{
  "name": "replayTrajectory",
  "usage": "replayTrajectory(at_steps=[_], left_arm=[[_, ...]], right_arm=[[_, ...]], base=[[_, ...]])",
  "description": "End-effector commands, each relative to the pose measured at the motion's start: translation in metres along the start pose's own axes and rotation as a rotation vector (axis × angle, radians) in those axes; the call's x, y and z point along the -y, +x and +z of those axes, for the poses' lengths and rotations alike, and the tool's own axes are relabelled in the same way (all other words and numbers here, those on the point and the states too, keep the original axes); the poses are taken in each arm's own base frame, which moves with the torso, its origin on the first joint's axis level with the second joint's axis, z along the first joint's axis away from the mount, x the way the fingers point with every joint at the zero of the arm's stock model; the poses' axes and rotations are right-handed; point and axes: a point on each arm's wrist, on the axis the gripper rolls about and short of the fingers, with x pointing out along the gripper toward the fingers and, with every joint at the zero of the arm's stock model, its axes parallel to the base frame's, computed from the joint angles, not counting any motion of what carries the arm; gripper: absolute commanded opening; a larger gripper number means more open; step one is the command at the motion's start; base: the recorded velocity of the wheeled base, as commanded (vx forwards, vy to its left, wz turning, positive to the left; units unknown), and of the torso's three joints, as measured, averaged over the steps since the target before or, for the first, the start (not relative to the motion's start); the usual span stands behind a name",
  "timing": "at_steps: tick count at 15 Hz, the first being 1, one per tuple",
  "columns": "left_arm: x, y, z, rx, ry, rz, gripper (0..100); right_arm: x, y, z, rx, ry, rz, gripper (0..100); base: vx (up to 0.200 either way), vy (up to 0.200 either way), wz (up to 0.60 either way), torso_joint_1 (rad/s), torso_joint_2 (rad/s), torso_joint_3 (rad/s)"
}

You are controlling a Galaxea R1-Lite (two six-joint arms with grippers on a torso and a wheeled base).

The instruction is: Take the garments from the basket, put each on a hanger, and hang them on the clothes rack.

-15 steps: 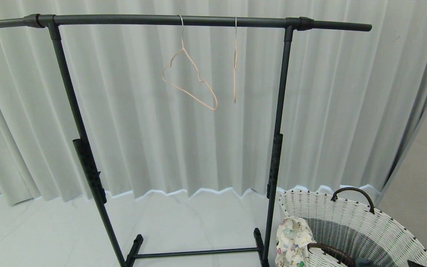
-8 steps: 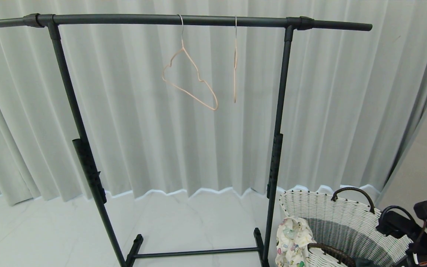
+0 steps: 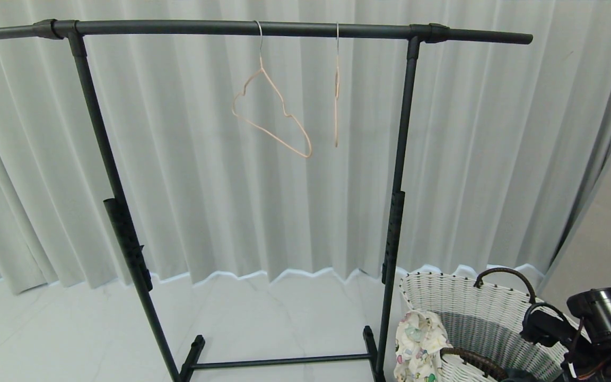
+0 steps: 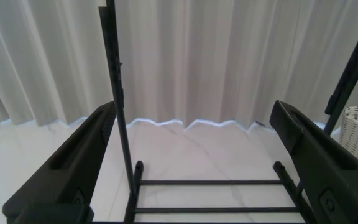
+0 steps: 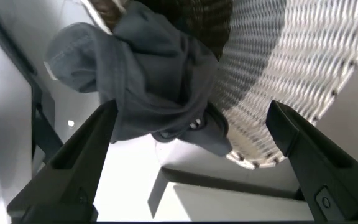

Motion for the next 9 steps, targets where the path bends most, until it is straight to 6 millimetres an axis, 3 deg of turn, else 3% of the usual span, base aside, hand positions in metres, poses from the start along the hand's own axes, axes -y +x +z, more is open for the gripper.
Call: replayTrajectory(at_steps=[1,5,9], left_arm=[[0.0,0.0,0.0,-0.002,0.0,0.001,100],[0.0,0.0,0.0,-0.002,0.0,0.001,100],[0.0,0.0,0.0,-0.001,0.0,0.001,100]], right_arm=[[0.0,0.0,0.001,0.009,-0.019,0.01,100],[-0.003,0.004,0.0,0.003,-0.058,0.054,100],[0.0,0.022,0.004,0.011,-0.038,0.036,100]], base=[[0.0,0.0,0.0,0.0,0.0,0.0],[0.0,0.0,0.0,0.0,0.0,0.0],[0.0,0.0,0.0,0.0,0.0,0.0]])
